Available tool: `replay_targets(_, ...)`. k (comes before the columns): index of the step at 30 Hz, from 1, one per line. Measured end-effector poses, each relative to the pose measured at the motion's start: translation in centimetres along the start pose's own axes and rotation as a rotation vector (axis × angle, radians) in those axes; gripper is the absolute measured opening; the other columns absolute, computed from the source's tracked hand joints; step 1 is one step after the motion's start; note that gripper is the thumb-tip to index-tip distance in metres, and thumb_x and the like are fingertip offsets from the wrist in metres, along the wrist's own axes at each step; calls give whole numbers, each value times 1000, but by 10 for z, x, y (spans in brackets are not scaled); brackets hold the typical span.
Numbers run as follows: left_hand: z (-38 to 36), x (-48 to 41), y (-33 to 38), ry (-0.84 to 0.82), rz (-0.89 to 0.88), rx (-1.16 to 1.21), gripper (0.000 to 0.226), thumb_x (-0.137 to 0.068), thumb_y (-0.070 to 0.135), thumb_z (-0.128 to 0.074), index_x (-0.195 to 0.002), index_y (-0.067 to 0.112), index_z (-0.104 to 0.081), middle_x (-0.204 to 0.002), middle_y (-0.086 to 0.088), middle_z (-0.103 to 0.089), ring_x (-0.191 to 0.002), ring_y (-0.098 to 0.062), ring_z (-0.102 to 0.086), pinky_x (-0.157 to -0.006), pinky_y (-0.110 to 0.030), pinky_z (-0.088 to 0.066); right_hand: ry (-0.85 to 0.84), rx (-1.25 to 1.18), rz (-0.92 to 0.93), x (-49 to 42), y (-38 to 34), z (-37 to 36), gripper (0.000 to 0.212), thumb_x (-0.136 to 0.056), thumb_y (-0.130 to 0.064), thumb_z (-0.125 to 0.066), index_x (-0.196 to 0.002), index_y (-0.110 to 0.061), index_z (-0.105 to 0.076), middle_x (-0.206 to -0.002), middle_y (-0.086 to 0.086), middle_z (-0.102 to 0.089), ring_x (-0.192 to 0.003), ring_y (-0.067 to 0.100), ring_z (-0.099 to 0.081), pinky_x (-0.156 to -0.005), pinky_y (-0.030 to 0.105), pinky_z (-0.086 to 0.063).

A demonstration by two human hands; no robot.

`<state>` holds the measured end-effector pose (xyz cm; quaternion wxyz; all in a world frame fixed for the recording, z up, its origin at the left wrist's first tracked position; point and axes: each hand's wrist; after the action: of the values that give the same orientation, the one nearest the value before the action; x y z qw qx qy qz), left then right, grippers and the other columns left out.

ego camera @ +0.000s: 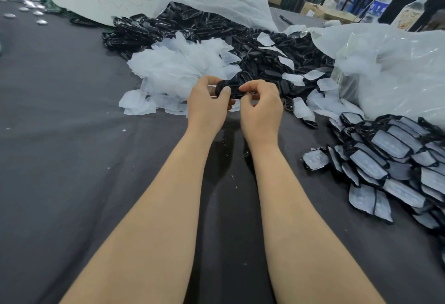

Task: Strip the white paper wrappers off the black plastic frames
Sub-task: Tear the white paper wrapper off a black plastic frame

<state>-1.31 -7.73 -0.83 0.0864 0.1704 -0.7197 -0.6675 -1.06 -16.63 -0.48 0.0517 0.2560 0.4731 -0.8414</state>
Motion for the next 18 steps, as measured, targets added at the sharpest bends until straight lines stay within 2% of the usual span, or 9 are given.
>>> replay_targets(2,0,0,0,14,-4,12,13,-93,5,-54,-97,16,-50,-82,0,-61,-62,-6,-65,-79,-35,-59,18,-47,-37,0,1,-1,20,-85,1,-52,-95,-8,-66,-102,3,-56,-86,11,-55,-80,16,-42)
replay_targets(3,0,0,1,19,-5,15,14,-93,5,-54,-96,17,-50,-83,1,-61,-62,-6,-65,-79,-35,-59,26,-110,-86,-1,1,-1,19,-86,-1,-53,-99,-9,-63,-100,2,-57,-82,8,-55,-78,15,-42)
replay_targets(6,0,1,1,13,-18,9,16,-93,5,-54,-94,21,-49,-84,0,-63,-64,-9,-65,-81,-38,-58,4,-404,-323,-6,4,1,16,-91,-8,-57,-106,-13,-54,-90,1,-61,-79,17,-63,-81,31,-52)
replay_targets(7,0,1,1,6,-27,0,17,-93,5,-54,-94,21,-50,-84,0,-63,-64,-9,-65,-82,-39,-58,-23,-463,-372,-7,5,1,16,-92,-9,-58,-107,-12,-53,-88,2,-62,-76,17,-64,-79,31,-53)
replay_targets(9,0,2,1,-8,-46,-27,16,-93,5,-54,-97,20,-51,-84,-1,-65,-63,-7,-65,-83,-39,-57,-67,-463,-393,-9,7,1,14,-92,-8,-58,-106,-11,-56,-85,2,-64,-70,13,-63,-75,30,-54)
replay_targets(13,0,3,0,-15,-71,-75,16,-93,6,-54,-97,22,-52,-84,-3,-66,-63,-6,-66,-82,-36,-58,-44,-443,-380,-9,7,2,12,-90,-5,-59,-101,-10,-57,-81,1,-63,-68,13,-62,-78,33,-53)
replay_targets(18,1,4,-2,4,-133,-203,15,-94,7,-53,-96,22,-51,-85,-6,-69,-64,-4,-68,-73,-29,-58,-22,-349,-352,-5,4,0,10,-87,-7,-59,-94,-13,-57,-86,6,-65,-84,26,-65,-88,46,-53)
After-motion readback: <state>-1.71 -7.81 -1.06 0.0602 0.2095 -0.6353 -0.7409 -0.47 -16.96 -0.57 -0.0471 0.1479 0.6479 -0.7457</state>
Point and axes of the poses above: each hand's wrist, its own x-axis away from the middle knuckle, its own z-axis out of the back of the hand, y = z × x
